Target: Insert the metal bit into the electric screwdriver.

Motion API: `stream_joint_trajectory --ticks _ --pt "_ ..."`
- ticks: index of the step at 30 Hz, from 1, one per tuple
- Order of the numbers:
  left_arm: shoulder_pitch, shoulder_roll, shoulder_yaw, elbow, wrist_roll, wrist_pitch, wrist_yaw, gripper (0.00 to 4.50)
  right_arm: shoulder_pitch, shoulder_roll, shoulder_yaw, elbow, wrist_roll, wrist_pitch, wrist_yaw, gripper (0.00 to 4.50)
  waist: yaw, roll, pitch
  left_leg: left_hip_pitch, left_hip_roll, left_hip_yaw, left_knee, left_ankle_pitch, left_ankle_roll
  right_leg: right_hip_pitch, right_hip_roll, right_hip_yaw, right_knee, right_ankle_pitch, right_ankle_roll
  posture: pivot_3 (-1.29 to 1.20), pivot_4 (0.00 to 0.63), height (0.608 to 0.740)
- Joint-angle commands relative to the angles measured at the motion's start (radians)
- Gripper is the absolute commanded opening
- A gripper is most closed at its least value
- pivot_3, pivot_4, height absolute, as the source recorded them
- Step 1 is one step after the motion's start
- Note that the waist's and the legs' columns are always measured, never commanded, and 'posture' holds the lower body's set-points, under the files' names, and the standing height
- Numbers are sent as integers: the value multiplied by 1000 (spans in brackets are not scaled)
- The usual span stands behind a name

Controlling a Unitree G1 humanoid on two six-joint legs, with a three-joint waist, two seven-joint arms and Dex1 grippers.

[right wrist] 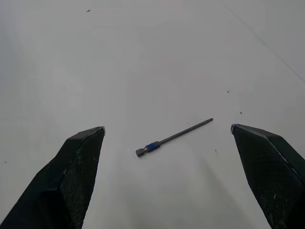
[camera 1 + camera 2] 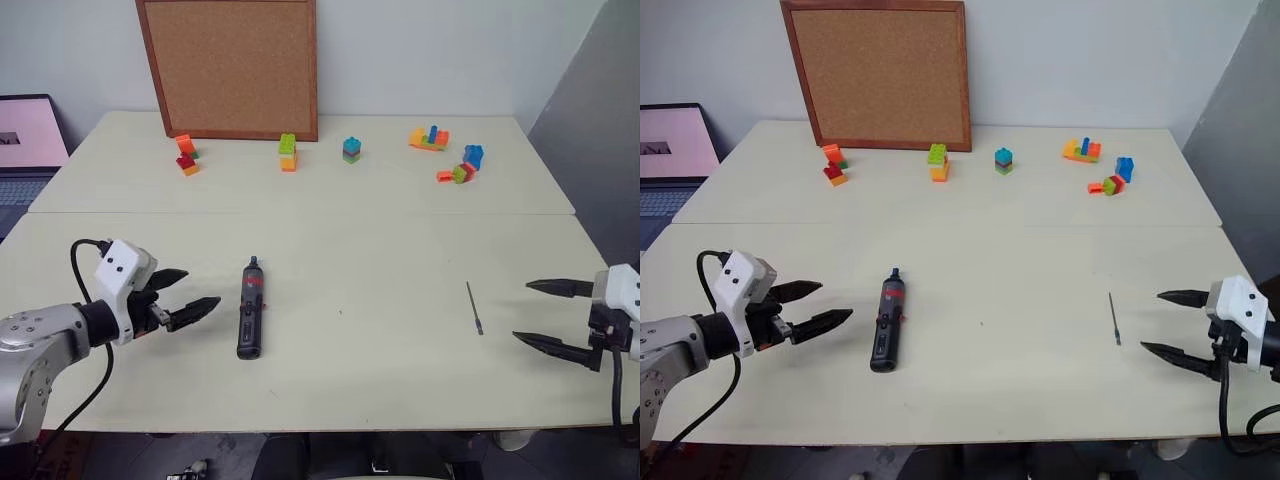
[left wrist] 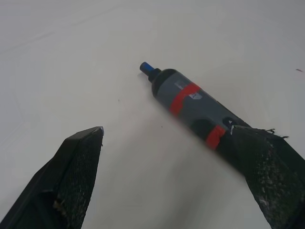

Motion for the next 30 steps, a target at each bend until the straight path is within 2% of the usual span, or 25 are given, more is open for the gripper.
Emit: stream_joint_trajectory --ticks 1,10,15,18,22,25,27,30 --pt "-17 9 10 -28 -16 -7 -5 4500 -1 -2 -29 -28 11 -6 2 4469 0 0 0 0 0 0 0 0 0 0 0 0 0 0 0 0 150 740" --pt "-83 6 -34 -12 27 -17 46 4500 19 6 -42 -42 10 -9 -3 4469 0 0 0 0 0 0 0 0 0 0 0 0 0 0 0 0 150 740" --pt "-96 -12 -17 -7 4 -2 64 4500 10 6 -36 -42 9 -10 -7 4469 -1 0 0 0 0 0 0 0 0 0 0 0 0 0 0 0 150 740" --pt "-108 10 -28 -78 -18 125 119 4500 -9 8 -21 -47 13 -9 -12 4469 -1 0 0 0 0 0 0 0 0 0 0 0 0 0 0 0 150 740" --pt "-153 18 -9 -139 -141 327 144 4500 -30 18 -2 -70 28 1 -19 4469 -1 0 0 0 0 0 0 0 0 0 0 0 0 0 0 0 150 740" --pt "-185 25 -12 -188 -163 378 179 4500 -57 31 28 -98 40 10 -25 4469 -1 0 0 0 0 0 0 0 0 0 0 0 0 0 0 0 150 740" --pt "-243 -4 -6 -153 -184 450 238 4500 -82 42 64 -119 44 18 -38 4469 -1 0 0 0 0 -1 0 0 0 0 0 0 0 0 0 0 150 740" --pt "-353 -12 -81 -98 -163 585 329 4500 -133 68 131 -150 59 30 -52 4469 -1 0 0 0 -1 -2 0 0 0 1 1 0 1 0 0 0 150 740"
